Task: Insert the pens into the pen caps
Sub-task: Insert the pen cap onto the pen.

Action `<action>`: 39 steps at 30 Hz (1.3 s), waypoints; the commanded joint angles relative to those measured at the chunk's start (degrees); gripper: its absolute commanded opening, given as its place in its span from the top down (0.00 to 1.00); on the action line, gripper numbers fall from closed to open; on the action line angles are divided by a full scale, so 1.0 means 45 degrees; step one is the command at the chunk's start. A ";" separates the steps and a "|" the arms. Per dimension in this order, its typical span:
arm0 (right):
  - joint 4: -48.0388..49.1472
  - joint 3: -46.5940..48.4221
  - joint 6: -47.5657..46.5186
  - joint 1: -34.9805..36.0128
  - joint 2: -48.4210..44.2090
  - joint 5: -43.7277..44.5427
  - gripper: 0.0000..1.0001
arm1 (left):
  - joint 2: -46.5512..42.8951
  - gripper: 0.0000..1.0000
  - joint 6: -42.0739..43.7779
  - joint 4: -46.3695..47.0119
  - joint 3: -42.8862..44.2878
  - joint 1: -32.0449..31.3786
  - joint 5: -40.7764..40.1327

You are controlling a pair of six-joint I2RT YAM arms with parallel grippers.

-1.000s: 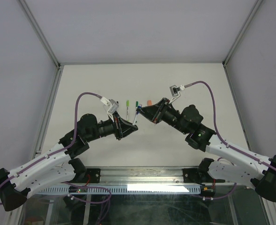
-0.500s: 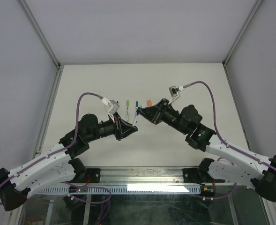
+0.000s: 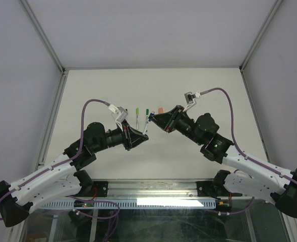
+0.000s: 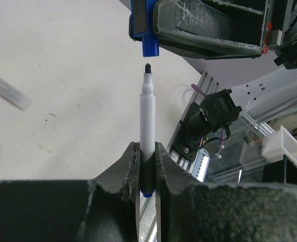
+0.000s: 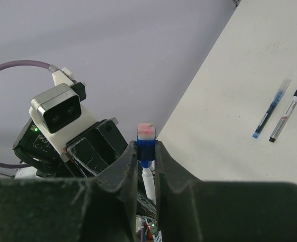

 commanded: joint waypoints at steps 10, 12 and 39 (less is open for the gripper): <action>0.0819 0.0323 0.0274 -0.0014 -0.0240 0.0616 1.00 | -0.0144 1.00 -0.0156 0.0987 0.0049 0.0121 0.0081; 0.0866 0.0356 0.0274 -0.0014 -0.0180 0.0499 1.00 | -0.0123 1.00 -0.0146 0.0993 0.0049 0.0132 0.0098; 0.1397 0.0343 0.0712 -0.0019 -0.0130 0.0091 1.00 | -0.0172 1.00 -0.0151 0.0999 -0.0004 0.0122 0.0043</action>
